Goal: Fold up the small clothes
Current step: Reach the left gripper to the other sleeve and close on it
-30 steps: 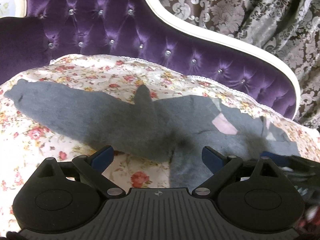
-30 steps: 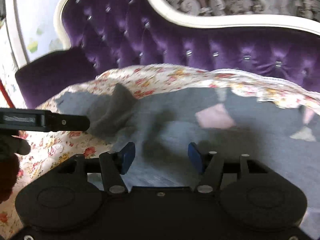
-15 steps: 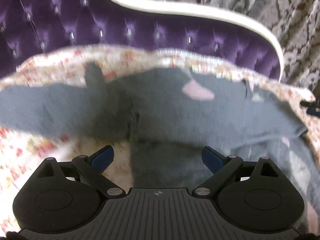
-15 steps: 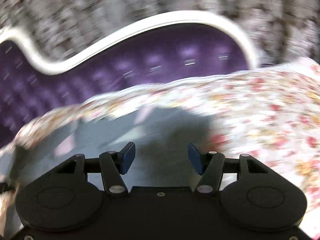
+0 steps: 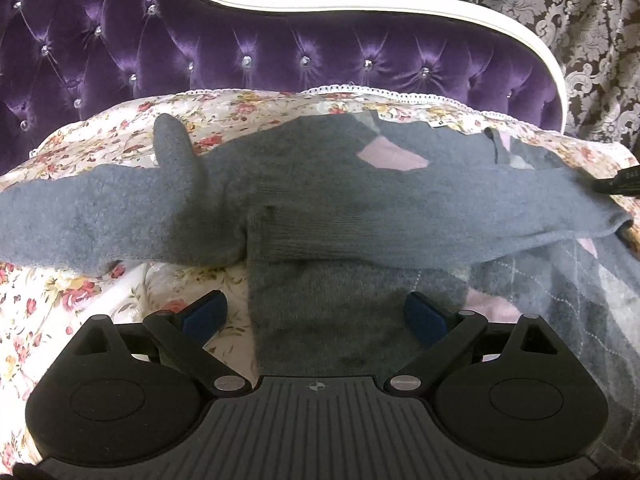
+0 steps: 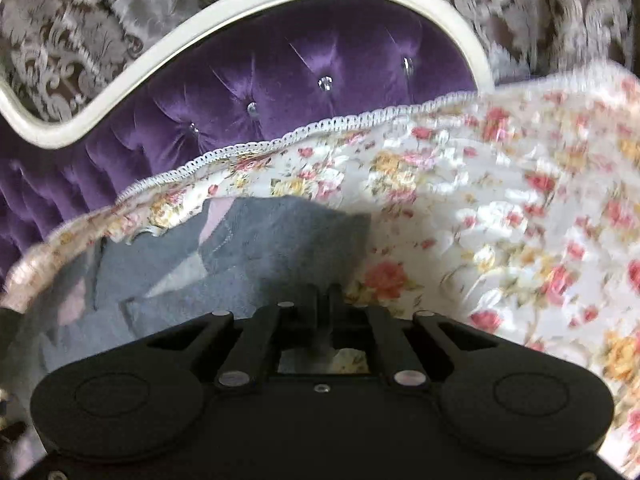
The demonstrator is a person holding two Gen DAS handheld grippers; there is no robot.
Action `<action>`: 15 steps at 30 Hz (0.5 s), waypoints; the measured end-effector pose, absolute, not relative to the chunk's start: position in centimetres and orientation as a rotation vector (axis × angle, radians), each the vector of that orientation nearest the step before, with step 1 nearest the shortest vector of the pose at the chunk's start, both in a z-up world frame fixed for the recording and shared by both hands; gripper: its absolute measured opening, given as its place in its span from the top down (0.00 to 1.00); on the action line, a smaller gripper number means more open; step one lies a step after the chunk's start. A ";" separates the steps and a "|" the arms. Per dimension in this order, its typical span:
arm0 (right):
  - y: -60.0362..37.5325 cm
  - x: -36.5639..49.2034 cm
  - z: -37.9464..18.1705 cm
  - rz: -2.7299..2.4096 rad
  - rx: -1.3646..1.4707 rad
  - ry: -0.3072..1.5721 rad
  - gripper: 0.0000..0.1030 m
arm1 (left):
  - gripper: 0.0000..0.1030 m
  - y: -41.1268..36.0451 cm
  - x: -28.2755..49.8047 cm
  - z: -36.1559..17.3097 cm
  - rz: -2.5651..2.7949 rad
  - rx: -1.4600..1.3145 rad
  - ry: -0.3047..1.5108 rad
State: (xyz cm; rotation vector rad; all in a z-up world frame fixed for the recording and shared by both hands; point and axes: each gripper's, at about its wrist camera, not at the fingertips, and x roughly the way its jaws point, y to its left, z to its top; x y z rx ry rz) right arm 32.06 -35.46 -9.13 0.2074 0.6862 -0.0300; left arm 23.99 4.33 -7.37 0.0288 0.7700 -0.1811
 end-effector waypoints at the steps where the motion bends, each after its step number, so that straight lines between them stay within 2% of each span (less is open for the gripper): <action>1: -35.3 32.1 -8.9 -0.065 0.161 0.682 0.92 | 0.06 4.3 24.0 -7.4 -0.180 0.026 0.771; 2: -35.3 32.2 -8.9 -0.109 0.123 0.682 0.96 | 0.06 4.4 24.1 -7.3 -0.180 0.022 0.771; 6: -36.7 32.5 -9.8 -0.123 0.137 0.708 0.95 | 0.06 4.5 24.0 -7.3 -0.181 0.016 0.771; 7: -36.8 32.1 -9.6 -0.130 0.149 0.683 0.92 | 0.06 4.5 23.9 -7.4 -0.182 0.013 0.770; 8: -37.0 31.5 -9.3 -0.137 0.176 0.650 0.83 | 0.06 4.5 23.9 -7.4 -0.183 0.012 0.770; 10: -36.9 30.2 -8.5 -0.128 0.224 0.603 0.81 | 0.05 4.4 23.9 -7.4 -0.181 0.019 0.770; 12: -36.4 28.6 -7.5 -0.109 0.240 0.559 0.60 | 0.02 4.2 23.9 -7.5 -0.178 0.026 0.770; 13: -35.9 27.5 -7.1 -0.096 0.240 0.539 0.40 | 0.00 4.2 23.9 -7.5 -0.182 0.022 0.773; 14: -35.3 26.5 -6.7 -0.073 0.239 0.524 0.24 | 0.00 4.2 23.9 -7.6 -0.179 0.020 0.770; 15: -34.7 25.8 -6.5 -0.052 0.241 0.517 0.22 | 0.00 4.2 23.8 -7.6 -0.177 0.019 0.765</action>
